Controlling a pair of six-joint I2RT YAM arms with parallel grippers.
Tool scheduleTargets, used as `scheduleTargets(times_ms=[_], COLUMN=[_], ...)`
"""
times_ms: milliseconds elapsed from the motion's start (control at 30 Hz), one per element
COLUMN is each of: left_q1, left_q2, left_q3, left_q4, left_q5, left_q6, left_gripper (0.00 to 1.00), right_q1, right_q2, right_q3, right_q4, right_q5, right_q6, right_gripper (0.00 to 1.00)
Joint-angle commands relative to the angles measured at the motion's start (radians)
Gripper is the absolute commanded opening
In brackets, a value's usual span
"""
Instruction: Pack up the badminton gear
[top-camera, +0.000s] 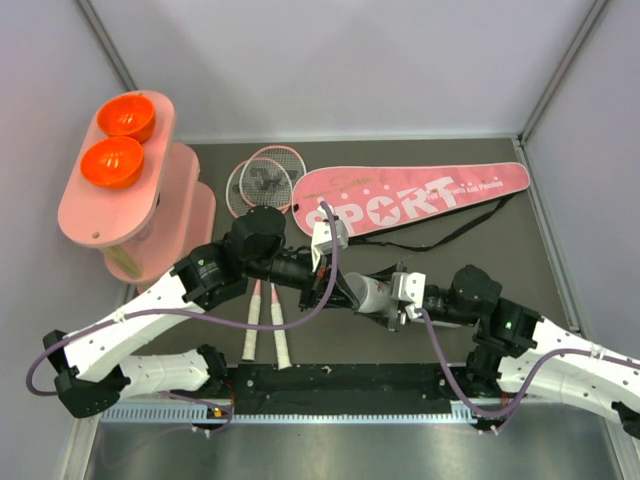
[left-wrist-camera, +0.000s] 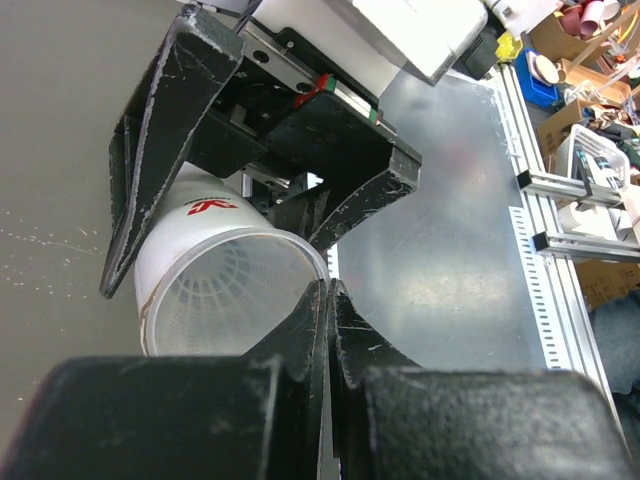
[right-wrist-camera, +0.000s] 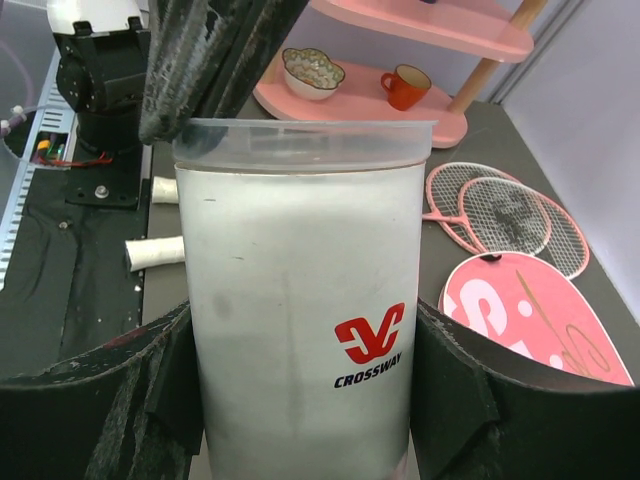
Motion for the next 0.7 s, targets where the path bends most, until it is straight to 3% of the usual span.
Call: scheduleTargets(times_ms=[0, 667], left_q1=[-0.004, -0.023], left_q2=[-0.006, 0.073], left_q3=[0.035, 0.075], left_q4=[-0.011, -0.095], left_q5=[-0.019, 0.150], left_q6=[0.021, 0.052], left_gripper=[0.00, 0.00], right_q1=[0.003, 0.003], right_q2=[-0.033, -0.061], right_q3=[0.024, 0.023], right_q4=[0.099, 0.089], right_q5=[-0.015, -0.075], right_q6=[0.027, 0.001], right_gripper=[0.33, 0.33])
